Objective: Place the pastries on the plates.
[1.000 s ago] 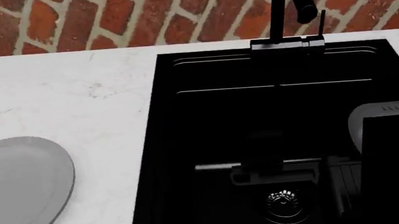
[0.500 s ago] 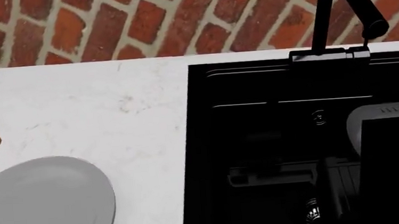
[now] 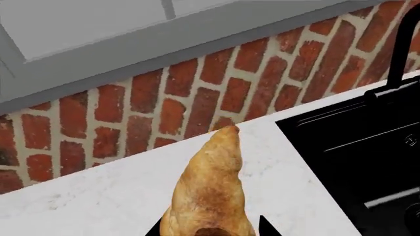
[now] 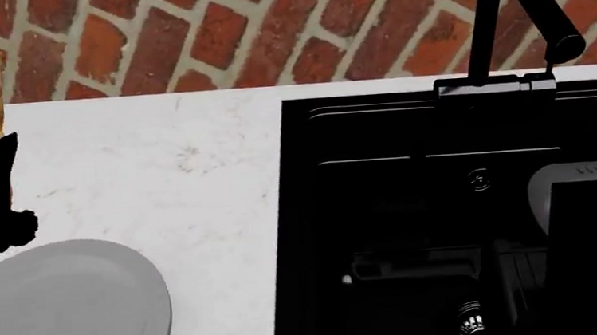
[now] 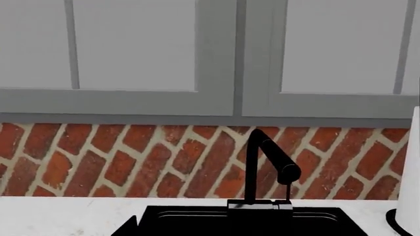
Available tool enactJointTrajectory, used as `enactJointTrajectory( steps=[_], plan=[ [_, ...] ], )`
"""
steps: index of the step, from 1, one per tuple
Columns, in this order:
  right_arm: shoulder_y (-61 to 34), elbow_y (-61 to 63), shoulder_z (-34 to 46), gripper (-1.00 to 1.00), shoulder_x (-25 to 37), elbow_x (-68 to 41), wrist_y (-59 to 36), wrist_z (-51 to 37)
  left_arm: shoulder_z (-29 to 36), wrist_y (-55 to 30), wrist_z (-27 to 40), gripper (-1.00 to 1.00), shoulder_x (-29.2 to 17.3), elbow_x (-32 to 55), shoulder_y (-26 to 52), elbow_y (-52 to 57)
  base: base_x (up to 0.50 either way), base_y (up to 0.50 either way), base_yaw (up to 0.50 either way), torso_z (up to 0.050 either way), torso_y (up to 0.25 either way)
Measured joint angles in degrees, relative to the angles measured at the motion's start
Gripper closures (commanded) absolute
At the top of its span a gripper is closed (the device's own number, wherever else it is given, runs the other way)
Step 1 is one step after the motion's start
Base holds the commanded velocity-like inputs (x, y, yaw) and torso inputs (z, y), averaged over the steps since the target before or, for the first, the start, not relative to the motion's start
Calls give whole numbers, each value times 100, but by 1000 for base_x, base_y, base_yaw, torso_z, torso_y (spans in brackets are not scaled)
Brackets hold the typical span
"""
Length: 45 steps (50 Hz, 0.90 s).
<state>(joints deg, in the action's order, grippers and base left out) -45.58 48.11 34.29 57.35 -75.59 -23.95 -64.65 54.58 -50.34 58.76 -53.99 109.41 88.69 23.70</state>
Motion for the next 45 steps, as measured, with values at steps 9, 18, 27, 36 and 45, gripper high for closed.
enactJointTrajectory(
  steps=[9,18,27,36,45],
  plan=[
    [187,66,-43,-100,71,121,151,43,568,-1471,-691,100,586,320,831,-1280,0,0,0,0,0],
    [334,90,-34,-100,56,256,237,52,1124,-2756,-1510,100,1081,424,1397,-2400,0,0,0,0,0],
    [408,53,11,-100,-16,329,259,88,1635,-3435,-2804,100,1396,-204,1751,-3236,0,0,0,0,0],
    [458,29,34,-100,-64,370,277,95,2218,-3634,-3815,100,1564,-843,1935,-3664,0,0,0,0,0],
    [520,-5,70,-100,-113,448,289,117,2687,-3655,-4481,100,1724,-1335,1991,-3898,0,0,0,0,0]
  ],
)
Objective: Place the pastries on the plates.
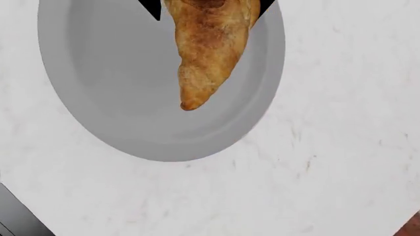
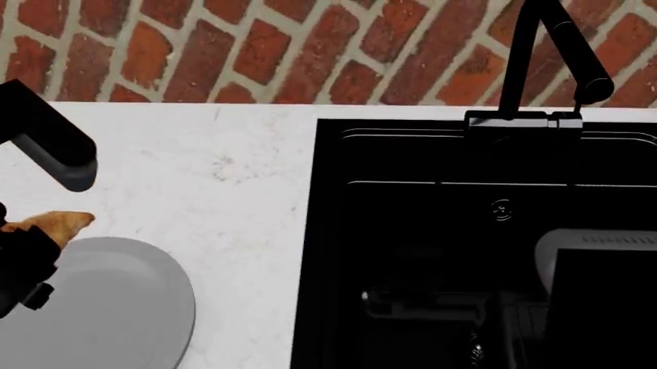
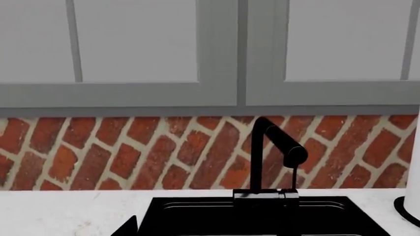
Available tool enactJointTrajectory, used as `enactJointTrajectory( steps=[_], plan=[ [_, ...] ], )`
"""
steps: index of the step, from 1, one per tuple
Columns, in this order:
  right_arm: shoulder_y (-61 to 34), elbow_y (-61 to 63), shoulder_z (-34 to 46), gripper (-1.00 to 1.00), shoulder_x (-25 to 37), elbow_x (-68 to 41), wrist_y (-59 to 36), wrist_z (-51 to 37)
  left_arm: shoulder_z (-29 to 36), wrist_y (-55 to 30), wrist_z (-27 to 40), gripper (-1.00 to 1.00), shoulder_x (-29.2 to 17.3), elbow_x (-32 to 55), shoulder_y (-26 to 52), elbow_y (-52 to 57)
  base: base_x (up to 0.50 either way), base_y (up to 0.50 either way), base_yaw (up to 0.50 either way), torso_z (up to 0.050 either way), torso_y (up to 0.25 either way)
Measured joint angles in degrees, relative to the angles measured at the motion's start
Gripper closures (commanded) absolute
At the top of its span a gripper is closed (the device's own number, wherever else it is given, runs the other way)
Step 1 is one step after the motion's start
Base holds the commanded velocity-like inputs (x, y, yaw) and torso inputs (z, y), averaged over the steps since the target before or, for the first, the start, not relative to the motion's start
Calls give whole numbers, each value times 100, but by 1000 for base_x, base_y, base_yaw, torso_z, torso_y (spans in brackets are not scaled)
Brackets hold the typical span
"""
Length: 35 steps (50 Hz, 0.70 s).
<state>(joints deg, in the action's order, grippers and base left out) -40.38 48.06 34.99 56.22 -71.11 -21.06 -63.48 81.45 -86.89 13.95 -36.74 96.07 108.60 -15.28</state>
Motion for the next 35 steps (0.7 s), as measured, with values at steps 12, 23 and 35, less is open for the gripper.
enactJointTrajectory(
  steps=[12,23,35],
  plan=[
    [110,-10,33,-100,-36,92,42,11,372,84,-380,100,161,-275,-37,-78,0,0,0,0,1],
    [194,15,51,-100,-47,140,71,-7,626,168,-509,100,231,-383,-152,-56,0,0,0,0,0],
    [230,39,44,-100,-38,141,88,-27,781,288,-520,-100,299,-425,-203,-65,0,0,0,0,0]
  ],
)
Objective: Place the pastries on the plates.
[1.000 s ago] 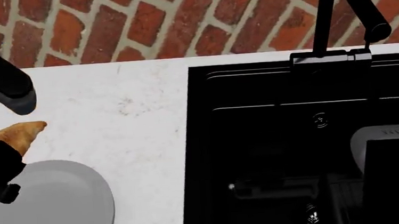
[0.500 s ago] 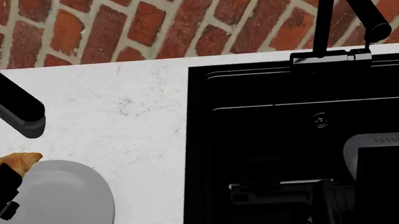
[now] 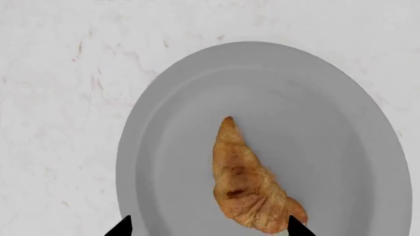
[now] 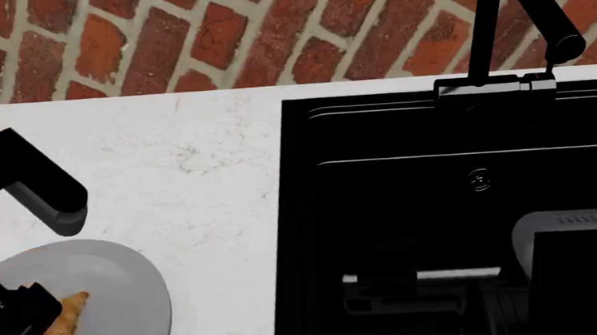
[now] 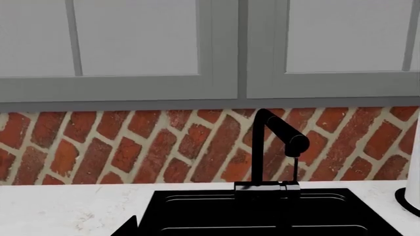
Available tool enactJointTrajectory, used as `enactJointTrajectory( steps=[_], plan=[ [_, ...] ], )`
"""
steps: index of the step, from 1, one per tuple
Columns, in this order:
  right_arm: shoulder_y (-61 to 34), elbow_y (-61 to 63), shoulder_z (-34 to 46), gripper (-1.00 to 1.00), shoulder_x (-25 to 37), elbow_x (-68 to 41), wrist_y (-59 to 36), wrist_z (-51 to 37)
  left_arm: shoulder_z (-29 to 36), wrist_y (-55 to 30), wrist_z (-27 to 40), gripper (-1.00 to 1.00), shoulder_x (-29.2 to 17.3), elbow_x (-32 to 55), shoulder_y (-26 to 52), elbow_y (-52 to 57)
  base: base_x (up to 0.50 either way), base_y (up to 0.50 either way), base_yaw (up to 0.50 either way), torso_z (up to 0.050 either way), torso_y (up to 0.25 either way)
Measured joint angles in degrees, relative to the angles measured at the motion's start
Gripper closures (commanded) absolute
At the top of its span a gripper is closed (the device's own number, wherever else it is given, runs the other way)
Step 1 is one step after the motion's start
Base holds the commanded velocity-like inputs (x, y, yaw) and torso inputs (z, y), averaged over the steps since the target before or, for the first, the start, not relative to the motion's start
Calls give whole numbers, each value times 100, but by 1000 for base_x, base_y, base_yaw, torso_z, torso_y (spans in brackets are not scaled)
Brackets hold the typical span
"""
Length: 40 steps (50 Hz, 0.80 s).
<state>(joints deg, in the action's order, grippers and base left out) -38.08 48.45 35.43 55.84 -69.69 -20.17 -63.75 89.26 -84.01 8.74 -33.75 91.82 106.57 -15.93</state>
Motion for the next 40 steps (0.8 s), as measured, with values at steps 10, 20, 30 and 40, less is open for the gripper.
enactJointTrajectory(
  steps=[10,20,30,40],
  plan=[
    [24,-53,-6,-100,-21,10,36,52,102,32,-186,-100,61,-131,167,-19,0,0,0,0,0],
    [9,-133,-3,-100,-57,36,36,99,-9,188,-120,-100,-5,-22,384,56,0,0,0,0,0],
    [-214,-70,-42,-100,-17,-137,-100,42,-806,1318,1406,-100,-799,1164,250,1136,0,0,0,0,0],
    [-541,19,-112,-100,62,-365,-266,32,-1658,3006,2837,-100,-2003,1891,-220,2939,0,0,0,0,0]
  ],
)
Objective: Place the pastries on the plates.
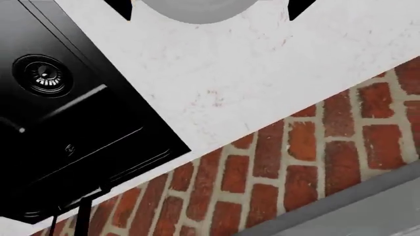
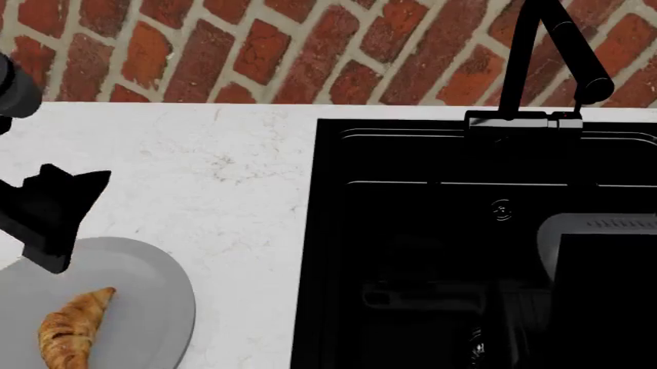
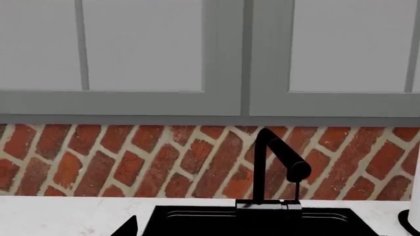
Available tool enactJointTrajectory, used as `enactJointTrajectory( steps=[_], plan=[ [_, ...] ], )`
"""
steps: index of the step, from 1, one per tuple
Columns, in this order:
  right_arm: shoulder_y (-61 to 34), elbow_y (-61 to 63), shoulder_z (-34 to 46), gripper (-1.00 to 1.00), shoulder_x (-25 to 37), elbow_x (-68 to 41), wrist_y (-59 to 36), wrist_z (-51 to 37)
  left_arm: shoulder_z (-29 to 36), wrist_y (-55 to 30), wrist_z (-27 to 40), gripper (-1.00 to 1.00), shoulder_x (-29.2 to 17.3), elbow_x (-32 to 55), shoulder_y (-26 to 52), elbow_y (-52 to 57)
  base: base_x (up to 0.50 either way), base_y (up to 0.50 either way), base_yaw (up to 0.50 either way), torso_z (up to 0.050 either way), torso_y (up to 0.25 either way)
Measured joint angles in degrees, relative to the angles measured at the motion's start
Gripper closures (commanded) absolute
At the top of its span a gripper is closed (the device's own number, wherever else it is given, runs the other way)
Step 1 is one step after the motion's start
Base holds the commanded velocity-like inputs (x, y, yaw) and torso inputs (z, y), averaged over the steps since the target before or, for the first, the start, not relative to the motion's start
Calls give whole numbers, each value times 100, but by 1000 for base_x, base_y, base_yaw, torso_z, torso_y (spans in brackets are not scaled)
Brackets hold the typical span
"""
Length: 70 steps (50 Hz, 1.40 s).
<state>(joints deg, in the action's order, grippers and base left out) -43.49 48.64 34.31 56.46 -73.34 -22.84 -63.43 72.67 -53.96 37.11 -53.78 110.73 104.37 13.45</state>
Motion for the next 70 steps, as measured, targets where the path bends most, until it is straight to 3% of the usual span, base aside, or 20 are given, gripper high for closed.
enactJointTrajectory(
  steps=[14,41,70],
  plan=[
    [-249,101,-93,-100,133,21,-76,221,-615,2096,1028,-100,-1122,-185,-936,1819,0,0,0,0,0],
    [-299,519,-202,-100,251,423,1,281,-556,4608,1559,-100,-2162,-1742,-2802,3393,0,0,0,0,0],
    [-272,1004,-247,-100,472,527,211,121,-1269,4879,2187,-100,-2757,-1379,-2786,4536,0,0,0,0,0]
  ],
)
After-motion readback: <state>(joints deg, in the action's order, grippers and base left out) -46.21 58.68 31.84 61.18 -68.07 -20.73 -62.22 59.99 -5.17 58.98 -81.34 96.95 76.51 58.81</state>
